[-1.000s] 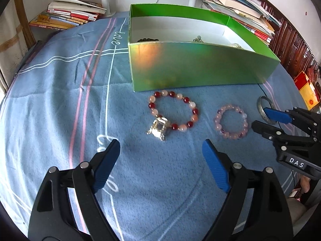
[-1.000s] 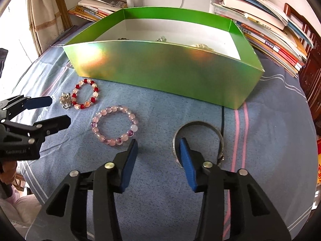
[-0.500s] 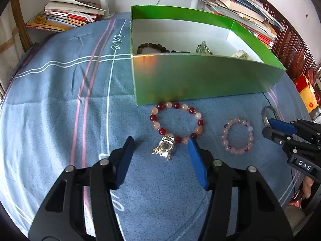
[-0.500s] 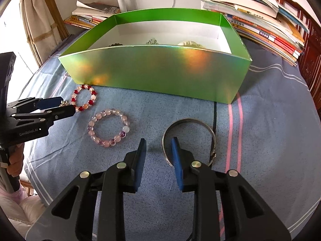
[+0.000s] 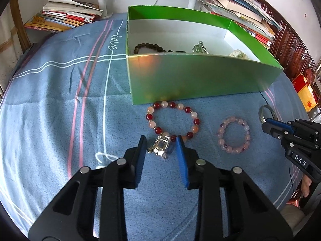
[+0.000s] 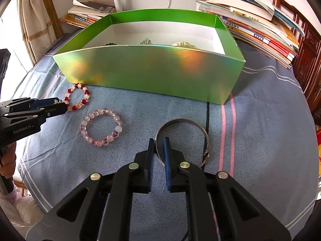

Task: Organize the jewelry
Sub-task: 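Close the right tool on the bangle rim while the left tool closes on the silver pendant, then carry the bangle and pendant into the green box and open both tools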

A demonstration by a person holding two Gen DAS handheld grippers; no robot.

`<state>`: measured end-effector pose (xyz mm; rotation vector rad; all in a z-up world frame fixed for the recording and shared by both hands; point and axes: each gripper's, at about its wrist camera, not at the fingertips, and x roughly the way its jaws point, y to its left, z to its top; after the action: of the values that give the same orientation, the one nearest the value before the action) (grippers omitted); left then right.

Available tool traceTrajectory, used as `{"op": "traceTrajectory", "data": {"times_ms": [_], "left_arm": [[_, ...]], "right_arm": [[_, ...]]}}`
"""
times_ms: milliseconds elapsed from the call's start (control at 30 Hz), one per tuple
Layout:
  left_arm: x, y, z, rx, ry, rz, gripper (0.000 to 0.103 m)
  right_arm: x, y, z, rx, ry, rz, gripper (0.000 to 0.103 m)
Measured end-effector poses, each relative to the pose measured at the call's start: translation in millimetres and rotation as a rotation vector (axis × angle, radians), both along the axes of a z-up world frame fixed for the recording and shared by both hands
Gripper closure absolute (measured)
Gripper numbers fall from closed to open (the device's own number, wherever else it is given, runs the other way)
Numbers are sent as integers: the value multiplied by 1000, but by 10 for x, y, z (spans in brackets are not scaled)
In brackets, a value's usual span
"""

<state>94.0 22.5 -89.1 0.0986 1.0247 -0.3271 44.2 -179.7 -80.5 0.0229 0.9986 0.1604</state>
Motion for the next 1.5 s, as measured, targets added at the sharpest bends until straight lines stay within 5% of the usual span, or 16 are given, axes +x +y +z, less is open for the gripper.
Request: {"op": "traceTrajectory", "data": {"times_ms": [100,233,800,1233,1500], "left_arm": [[-1,-25,4,10,0,0,73],[-16,-30,22,8,1,1,89],[-148,-56,193,27,-34,-3,89],[51,-262,1072,-7,-282,-78,89],[802,-558,922,36,-260,-19,89]], "right_arm": [[-7,2,3,3,-3,-2,92],[-28,33,6,-16,-11,-3,99],[-59,87,105,-14,-34,6,100],[220,0,1163,-43,-362,33,100],[1112,20,746,-76,-209,6,99]]}}
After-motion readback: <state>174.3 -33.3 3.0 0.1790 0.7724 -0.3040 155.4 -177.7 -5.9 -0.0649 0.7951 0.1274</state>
